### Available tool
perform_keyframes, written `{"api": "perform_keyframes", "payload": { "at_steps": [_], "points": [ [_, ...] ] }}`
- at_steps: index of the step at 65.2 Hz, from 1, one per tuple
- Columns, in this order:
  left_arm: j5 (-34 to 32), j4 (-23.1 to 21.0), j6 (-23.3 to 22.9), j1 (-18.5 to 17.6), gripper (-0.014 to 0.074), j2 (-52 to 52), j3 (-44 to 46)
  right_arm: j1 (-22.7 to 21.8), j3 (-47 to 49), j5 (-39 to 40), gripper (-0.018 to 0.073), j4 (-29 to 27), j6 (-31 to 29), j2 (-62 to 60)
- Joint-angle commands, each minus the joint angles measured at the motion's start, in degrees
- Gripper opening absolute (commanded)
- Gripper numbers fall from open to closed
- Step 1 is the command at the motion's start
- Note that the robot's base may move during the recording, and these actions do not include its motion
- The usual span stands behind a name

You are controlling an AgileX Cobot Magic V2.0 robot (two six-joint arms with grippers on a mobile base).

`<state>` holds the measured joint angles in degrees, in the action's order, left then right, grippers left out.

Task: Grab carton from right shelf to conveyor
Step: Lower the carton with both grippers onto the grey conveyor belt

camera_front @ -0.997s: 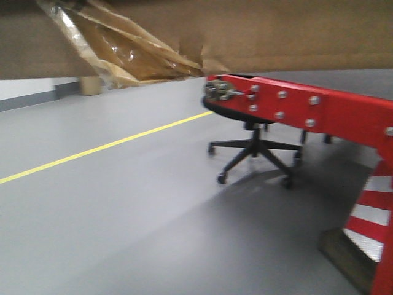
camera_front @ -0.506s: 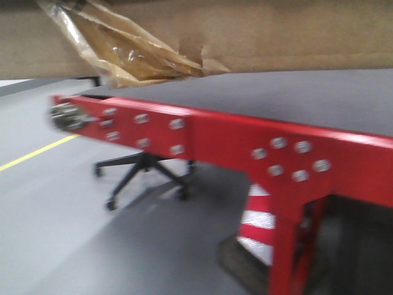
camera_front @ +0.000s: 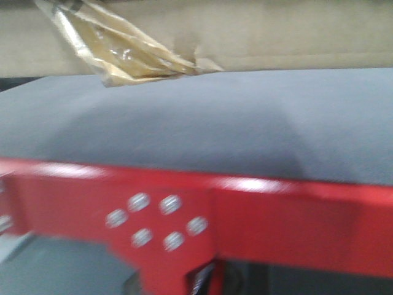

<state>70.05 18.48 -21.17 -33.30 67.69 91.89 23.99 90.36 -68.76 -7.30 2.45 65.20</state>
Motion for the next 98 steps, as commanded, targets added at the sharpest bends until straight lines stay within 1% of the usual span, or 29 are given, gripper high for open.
{"api": "perform_keyframes", "payload": {
  "at_steps": [1, 5, 17, 34, 98],
  "points": [
    [-0.09, 8.25, 1.01, -0.01, -0.0015, -0.74, 0.16, -0.10, 0.34, 1.59, -0.0067, 0.68, -1.97, -1.10],
    [-0.09, 10.64, 1.01, -0.01, -0.0015, -0.74, 0.16, -0.10, 0.34, 1.59, -0.0067, 0.68, -1.97, -1.10],
    [-0.09, 15.75, 1.01, -0.01, -0.0015, -0.74, 0.16, -0.10, 0.34, 1.69, -0.0067, 0.68, -1.97, -1.10],
    [-0.09, 19.59, 1.01, -0.01, -0.0015, -0.74, 0.16, -0.10, 0.34, 1.69, -0.0067, 0.68, -1.97, -1.10],
    [-0.09, 19.78, 1.01, -0.01, -0.0015, -0.74, 0.16, -0.10, 0.34, 1.69, -0.0067, 0.68, -1.97, -1.10]
  ]
}}
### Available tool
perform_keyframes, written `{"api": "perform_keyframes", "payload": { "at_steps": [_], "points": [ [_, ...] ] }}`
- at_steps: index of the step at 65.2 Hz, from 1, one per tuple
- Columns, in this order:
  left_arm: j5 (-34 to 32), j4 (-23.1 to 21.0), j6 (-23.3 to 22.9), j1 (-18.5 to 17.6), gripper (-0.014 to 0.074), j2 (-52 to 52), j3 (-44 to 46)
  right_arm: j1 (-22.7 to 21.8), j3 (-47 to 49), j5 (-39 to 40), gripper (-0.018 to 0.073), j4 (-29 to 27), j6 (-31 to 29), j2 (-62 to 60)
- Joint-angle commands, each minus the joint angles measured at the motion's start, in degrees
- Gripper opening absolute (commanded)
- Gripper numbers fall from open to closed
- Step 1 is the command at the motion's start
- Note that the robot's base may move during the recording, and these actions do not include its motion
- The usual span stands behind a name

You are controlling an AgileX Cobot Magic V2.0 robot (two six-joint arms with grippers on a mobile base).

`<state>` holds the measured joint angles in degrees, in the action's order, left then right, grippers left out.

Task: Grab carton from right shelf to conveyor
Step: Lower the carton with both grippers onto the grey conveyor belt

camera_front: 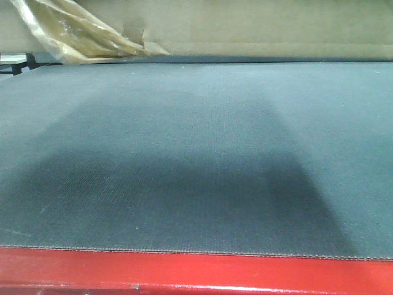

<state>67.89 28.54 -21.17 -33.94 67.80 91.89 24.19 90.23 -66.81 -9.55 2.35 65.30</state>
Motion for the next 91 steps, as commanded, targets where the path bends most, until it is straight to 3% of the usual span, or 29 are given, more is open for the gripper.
{"api": "perform_keyframes", "payload": {
  "at_steps": [1, 27, 44, 54, 64, 79, 91],
  "points": [
    [2.07, 9.72, 1.01, 0.63, -0.0015, -0.85, 0.16, -0.31, 0.47, -0.26, -0.0067, 2.93, -1.87, -1.20],
    [0.15, 9.04, 1.01, 0.63, -0.0015, -0.85, 0.16, -0.31, 0.47, 2.21, -0.0067, 1.77, -1.87, -1.20],
    [-10.57, -4.46, 1.01, 0.63, -0.0015, 0.88, 0.16, -0.80, 0.99, 3.84, -0.0067, 1.28, -1.87, 0.47],
    [-12.74, -5.88, -0.44, 0.74, -0.0015, 5.64, 0.16, -1.26, 1.54, 5.85, -0.0067, 3.35, -1.87, 5.00],
    [-14.95, -7.13, -0.47, 3.92, -0.0015, 12.47, 0.16, -1.35, 1.54, 12.06, -0.0067, 4.23, -1.87, 11.33],
    [-20.20, -10.39, -0.47, 9.60, -0.0015, 19.75, 0.16, -2.52, 1.54, 15.02, -0.0067, 4.97, -1.87, 19.95],
    [-22.25, -9.98, -0.47, 10.97, -0.0015, 23.29, 0.16, -4.27, 1.54, 16.90, -0.0067, 5.47, -1.87, 24.60]
  ]
}}
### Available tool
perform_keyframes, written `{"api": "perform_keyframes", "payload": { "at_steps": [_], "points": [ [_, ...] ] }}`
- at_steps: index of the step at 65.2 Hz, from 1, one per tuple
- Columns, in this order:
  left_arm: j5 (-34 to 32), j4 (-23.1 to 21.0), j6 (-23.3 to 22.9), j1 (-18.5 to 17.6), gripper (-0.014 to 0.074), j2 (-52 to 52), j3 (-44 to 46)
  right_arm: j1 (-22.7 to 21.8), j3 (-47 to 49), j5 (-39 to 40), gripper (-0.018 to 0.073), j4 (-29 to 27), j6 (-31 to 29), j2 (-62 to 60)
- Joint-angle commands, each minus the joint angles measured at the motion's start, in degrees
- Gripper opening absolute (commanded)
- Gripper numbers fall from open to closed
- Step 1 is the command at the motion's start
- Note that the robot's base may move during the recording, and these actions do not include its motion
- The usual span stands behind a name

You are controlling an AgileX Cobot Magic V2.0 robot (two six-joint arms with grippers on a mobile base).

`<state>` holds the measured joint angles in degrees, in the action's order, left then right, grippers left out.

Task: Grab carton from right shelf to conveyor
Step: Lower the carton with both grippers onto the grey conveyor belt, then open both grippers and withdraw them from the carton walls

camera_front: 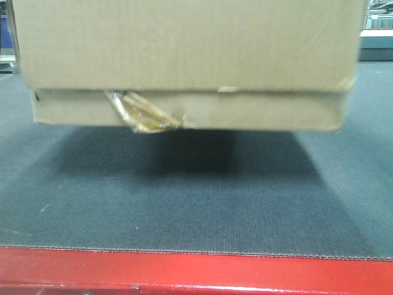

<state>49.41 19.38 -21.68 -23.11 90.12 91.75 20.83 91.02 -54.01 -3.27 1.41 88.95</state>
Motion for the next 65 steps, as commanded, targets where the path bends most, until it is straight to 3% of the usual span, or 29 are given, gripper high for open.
{"api": "perform_keyframes", "payload": {
  "at_steps": [1, 6, 10, 16, 20, 22, 23, 38, 47, 57, 65],
  "points": [
    [-3.77, -0.70, 0.04, 0.14, -0.0014, 1.13, 0.30, -1.06, 0.75, 4.11, -0.0067, -0.81, -0.94, 1.20],
    [-3.77, 0.21, 0.65, 0.14, 0.0029, 2.00, 0.30, -1.93, 0.75, 4.39, -0.0057, -0.81, -0.94, 1.85],
    [-3.77, 0.30, 0.65, 0.14, 0.0141, 2.24, 0.30, -2.49, 0.75, 4.39, 0.0035, -0.81, -0.94, 1.97],
    [-3.77, 0.30, 0.65, 0.14, 0.0353, 2.24, 0.40, -2.66, 0.79, 4.14, 0.0283, -0.81, -0.94, 1.73],
    [-3.54, 0.30, 0.65, 0.14, 0.0542, 2.12, 0.50, -2.79, 0.94, 3.86, 0.0477, -0.81, -0.94, 1.46],
    [-3.36, 0.30, 0.65, 0.14, 0.0624, 1.83, 0.50, -2.79, 1.03, 3.86, 0.0533, -0.81, -0.94, 1.29],
    [-3.27, 0.17, 0.65, 0.14, 0.0628, 1.66, 0.50, -2.79, 1.03, 3.86, 0.0579, -0.81, -0.94, 1.15],
    [-0.32, -0.08, 0.65, 0.14, 0.0464, -3.94, 0.50, -3.18, 2.44, 3.16, 0.0468, -0.81, -0.94, -3.52],
    [2.81, 1.54, 2.32, 0.14, 0.0278, -9.20, 0.50, -4.89, 2.90, 3.04, 0.0235, -0.81, -0.94, -8.04],
    [4.82, 4.73, 3.57, 0.66, -0.0041, -14.37, -1.01, -8.78, 2.02, 1.59, -0.0088, -0.81, -0.94, -12.44],
    [4.84, 4.49, 3.57, 4.46, 0.0017, -18.09, -5.56, -13.40, -1.69, 1.47, -0.0069, -0.81, -0.94, -16.03]
  ]
}}
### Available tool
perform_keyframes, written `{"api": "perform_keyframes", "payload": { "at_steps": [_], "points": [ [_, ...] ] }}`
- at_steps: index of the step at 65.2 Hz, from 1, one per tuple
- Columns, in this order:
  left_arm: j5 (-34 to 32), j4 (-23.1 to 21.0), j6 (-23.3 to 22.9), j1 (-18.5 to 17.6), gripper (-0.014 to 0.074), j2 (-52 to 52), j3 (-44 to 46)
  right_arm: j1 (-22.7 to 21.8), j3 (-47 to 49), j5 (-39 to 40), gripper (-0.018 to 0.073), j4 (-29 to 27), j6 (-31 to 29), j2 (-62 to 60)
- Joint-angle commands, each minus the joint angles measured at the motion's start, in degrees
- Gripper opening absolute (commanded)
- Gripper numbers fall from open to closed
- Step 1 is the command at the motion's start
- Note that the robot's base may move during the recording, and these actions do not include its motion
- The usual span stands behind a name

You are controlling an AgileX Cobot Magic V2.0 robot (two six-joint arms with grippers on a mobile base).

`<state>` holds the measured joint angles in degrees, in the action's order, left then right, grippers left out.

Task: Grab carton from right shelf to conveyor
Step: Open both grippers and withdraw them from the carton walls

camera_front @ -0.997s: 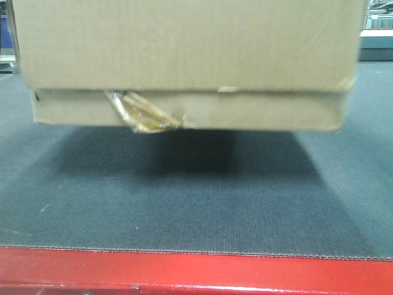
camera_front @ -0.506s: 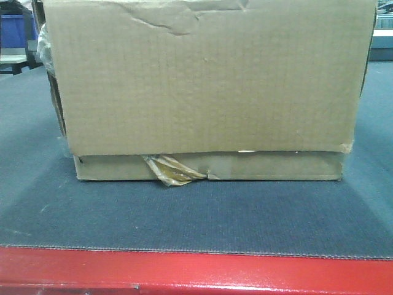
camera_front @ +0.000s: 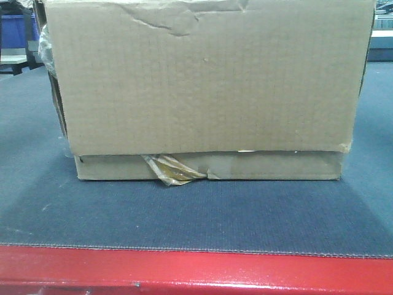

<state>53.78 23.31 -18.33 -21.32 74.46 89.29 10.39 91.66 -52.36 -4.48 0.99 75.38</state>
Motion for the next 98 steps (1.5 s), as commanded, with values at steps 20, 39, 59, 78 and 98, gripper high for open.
{"api": "perform_keyframes", "payload": {
  "at_steps": [20, 39, 59, 78, 98],
  "points": [
    [-11.42, -6.44, 5.30, 12.60, 0.0015, -12.91, -29.86, -7.90, -26.64, 9.36, -0.0069, 0.89, -0.51, -15.53],
    [-24.55, -7.77, 5.30, 12.60, 0.0015, -28.85, -52.11, -7.90, -50.73, 22.05, -0.0069, 1.00, -1.71, -31.47],
    [-27.77, -7.77, 5.30, 12.60, 0.0015, -53.02, -60.10, -7.90, -63.64, 27.51, -0.0069, 1.09, -2.64, -53.39],
    [-26.84, -7.77, 5.30, 12.60, 0.0015, -67.14, -61.35, -7.90, -65.93, 27.40, -0.0069, 1.09, -2.64, -72.59],
    [-26.13, -7.77, 5.30, 12.60, 0.0015, -68.92, -62.58, -7.90, -65.93, 27.96, -0.0069, 1.09, -2.64, -75.38]
  ]
}}
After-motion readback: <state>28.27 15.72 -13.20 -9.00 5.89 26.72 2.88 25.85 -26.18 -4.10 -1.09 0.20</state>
